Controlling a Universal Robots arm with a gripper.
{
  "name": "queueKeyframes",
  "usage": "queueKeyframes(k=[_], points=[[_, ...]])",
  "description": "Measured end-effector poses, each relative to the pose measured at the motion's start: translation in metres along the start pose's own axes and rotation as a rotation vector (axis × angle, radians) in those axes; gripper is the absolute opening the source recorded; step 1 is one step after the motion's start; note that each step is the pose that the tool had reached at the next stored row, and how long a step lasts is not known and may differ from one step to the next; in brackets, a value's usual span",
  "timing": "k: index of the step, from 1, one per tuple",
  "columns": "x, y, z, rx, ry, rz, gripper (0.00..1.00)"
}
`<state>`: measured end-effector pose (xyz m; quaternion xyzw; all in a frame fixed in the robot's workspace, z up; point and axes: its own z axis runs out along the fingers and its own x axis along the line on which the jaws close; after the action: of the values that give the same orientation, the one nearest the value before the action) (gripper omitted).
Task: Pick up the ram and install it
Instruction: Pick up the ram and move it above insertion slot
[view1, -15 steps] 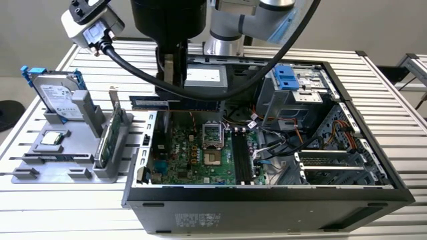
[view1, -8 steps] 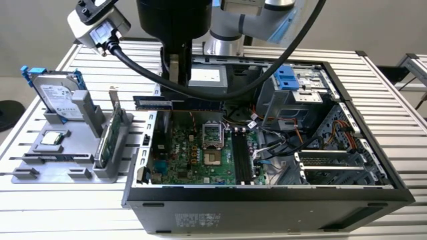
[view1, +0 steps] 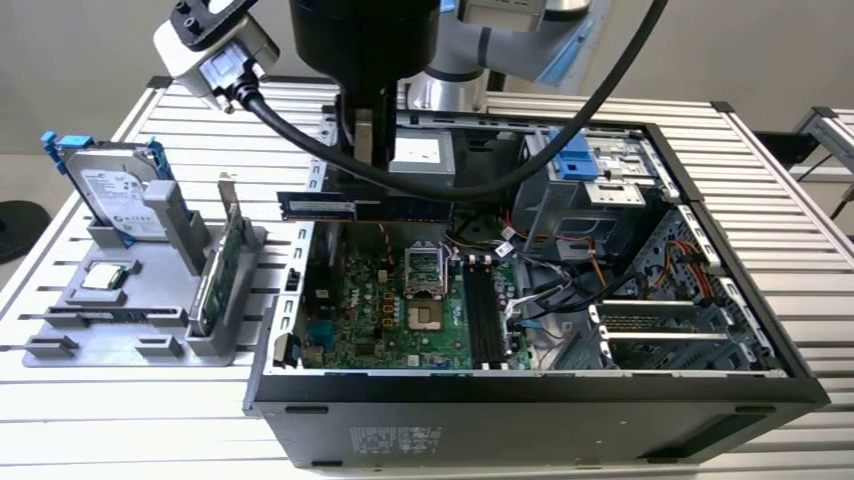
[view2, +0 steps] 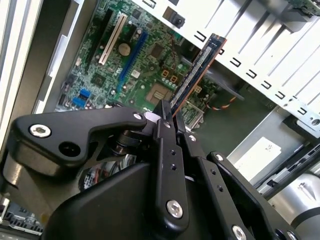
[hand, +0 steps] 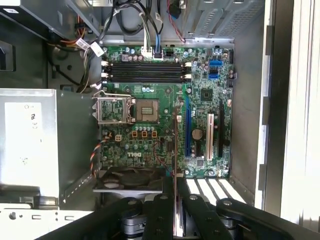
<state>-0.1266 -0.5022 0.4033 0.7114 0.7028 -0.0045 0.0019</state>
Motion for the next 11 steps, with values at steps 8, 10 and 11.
queueKeyframes(k=[8,10,11], points=[[0.0001,0.0068,0.0,0.0003,0.0001,0.0,0.0],[0.0001,0.0085,0.0,0.0003,0.0,0.0,0.0],[0.0001,0.0094,0.0,0.0004,0.0,0.0,0.0]])
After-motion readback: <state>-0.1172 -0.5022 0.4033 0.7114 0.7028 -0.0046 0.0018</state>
